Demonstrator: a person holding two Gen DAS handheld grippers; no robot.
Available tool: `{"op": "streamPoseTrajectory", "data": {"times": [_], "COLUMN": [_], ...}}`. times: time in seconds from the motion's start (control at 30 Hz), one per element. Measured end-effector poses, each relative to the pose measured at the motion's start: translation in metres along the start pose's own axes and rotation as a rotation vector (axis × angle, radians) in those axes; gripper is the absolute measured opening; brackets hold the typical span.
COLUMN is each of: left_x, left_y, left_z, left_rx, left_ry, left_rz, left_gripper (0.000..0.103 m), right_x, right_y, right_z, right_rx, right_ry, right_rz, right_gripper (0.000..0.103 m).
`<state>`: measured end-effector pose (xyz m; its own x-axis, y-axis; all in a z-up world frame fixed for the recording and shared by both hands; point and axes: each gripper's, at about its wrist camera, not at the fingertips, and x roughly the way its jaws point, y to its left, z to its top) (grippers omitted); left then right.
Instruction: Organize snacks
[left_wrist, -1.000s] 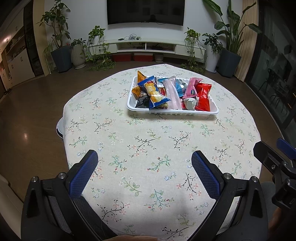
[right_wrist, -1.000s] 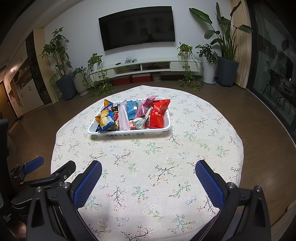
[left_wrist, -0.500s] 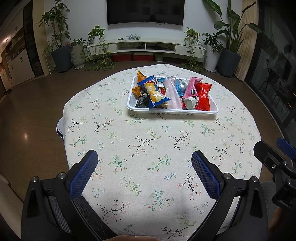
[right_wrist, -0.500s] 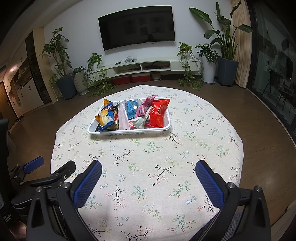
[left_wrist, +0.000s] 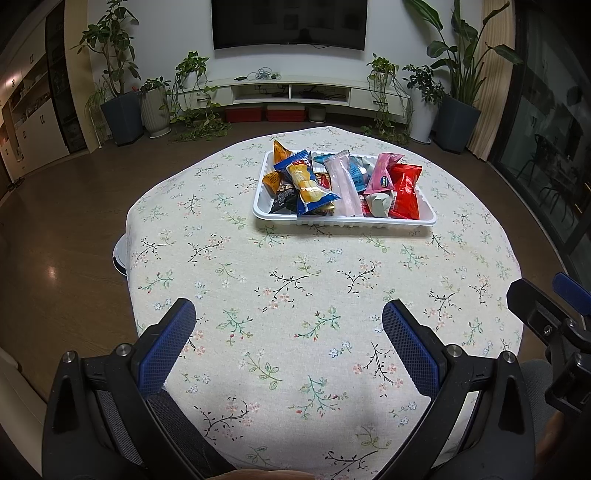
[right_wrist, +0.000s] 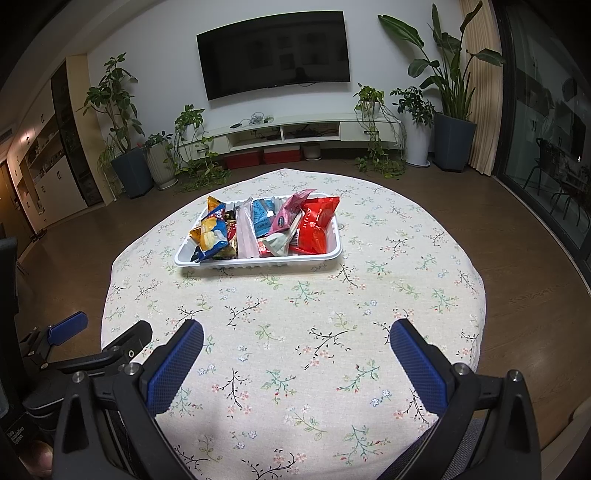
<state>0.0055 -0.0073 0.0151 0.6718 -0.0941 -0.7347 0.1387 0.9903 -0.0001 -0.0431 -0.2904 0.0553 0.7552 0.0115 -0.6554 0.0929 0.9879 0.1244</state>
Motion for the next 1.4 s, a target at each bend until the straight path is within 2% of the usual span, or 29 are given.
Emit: {"op": "streamPoseTrajectory", "data": {"times": [1.4], "left_x": [0.0034], "left_y": [0.0031], "left_z": [-0.0074], "left_rx": [0.008], "left_ry": [0.008], "left_rz": [-0.002], "left_gripper": [0.102], "right_x": [-0.0024], "right_y": [0.0], "right_z": [0.0006], "right_rx": [0.0], "right_ry": [0.005], "right_rz": [0.0], "right_gripper": [0.103]}}
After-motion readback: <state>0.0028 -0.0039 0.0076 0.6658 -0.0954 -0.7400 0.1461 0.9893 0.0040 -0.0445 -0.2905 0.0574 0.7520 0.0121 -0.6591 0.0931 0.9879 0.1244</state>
